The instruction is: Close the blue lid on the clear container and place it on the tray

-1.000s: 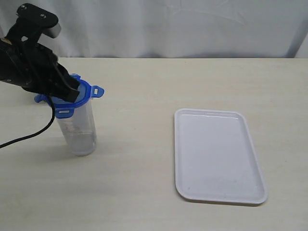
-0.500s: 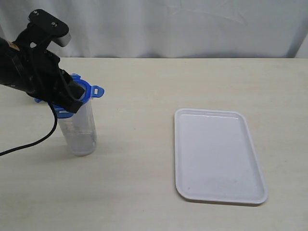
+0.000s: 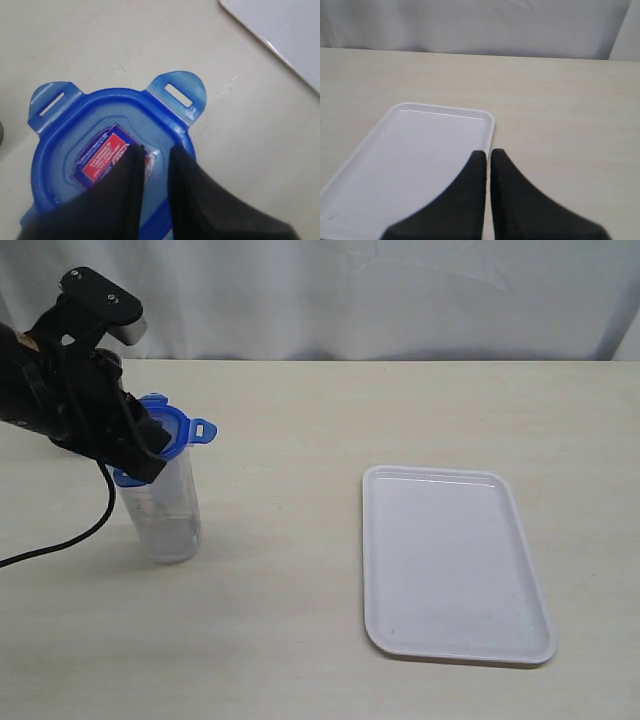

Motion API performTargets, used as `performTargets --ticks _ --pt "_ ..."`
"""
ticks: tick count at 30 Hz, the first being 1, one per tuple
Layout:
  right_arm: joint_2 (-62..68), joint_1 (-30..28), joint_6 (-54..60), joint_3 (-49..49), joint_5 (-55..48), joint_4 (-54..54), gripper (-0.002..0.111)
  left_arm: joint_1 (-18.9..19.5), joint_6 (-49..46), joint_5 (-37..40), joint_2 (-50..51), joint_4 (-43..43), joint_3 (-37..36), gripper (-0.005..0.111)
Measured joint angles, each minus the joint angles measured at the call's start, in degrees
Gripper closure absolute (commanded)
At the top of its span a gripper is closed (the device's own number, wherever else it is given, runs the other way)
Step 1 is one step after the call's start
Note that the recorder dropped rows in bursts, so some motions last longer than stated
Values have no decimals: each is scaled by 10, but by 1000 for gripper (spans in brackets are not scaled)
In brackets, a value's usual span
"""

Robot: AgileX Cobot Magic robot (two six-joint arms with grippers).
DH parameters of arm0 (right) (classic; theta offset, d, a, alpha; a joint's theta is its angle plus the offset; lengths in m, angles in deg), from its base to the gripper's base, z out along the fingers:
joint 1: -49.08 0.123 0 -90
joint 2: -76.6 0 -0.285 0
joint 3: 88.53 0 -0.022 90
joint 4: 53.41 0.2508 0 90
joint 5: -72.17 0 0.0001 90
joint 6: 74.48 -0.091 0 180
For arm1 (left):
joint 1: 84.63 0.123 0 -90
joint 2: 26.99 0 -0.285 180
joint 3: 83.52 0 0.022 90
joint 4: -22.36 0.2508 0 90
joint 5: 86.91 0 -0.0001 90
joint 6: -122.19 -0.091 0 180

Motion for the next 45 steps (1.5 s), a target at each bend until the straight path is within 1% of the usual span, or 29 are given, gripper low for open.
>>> performTargets --ticks 3,6,9,11,13,14,16,18,19,21,23,25,27,28,30,33,37,42,45 --pt "0 0 0 0 0 0 104 0 0 -16 -6 2 0 90" --pt "0 0 0 0 0 0 104 0 6 -29 -23 20 6 107" --pt "0 0 0 0 0 0 104 0 32 -31 -35 66 30 107" --pt "0 0 0 0 0 0 104 0 77 -27 -40 116 49 107" --pt "0 0 0 0 0 0 104 0 140 -21 -42 179 65 107" --pt "0 0 0 0 0 0 104 0 173 -16 -42 225 70 107" --pt "0 0 0 0 0 0 104 0 285 8 -42 344 79 107" --pt "0 0 0 0 0 0 104 0 434 52 -42 482 87 107" --pt "0 0 0 0 0 0 104 0 486 79 -42 529 91 107" --pt "0 0 0 0 0 0 104 0 560 137 -42 591 106 107" --pt "0 0 0 0 0 0 104 0 565 183 -40 581 129 107" --pt "0 0 0 0 0 0 104 0 517 236 -30 510 165 107" --pt "0 0 0 0 0 0 104 0 441 290 -9 395 203 107" --pt "0 0 0 0 0 0 104 0 413 314 1 354 217 107" --pt "0 0 0 0 0 0 104 0 369 335 27 271 239 107" --pt "0 0 0 0 0 0 104 0 340 334 54 203 247 107" --pt "0 0 0 0 0 0 104 -15 321 328 80 186 247 107" --pt "0 0 0 0 0 0 104 -46 316 281 109 185 247 107" --pt "0 0 0 0 0 0 104 -53 316 259 124 189 247 107"
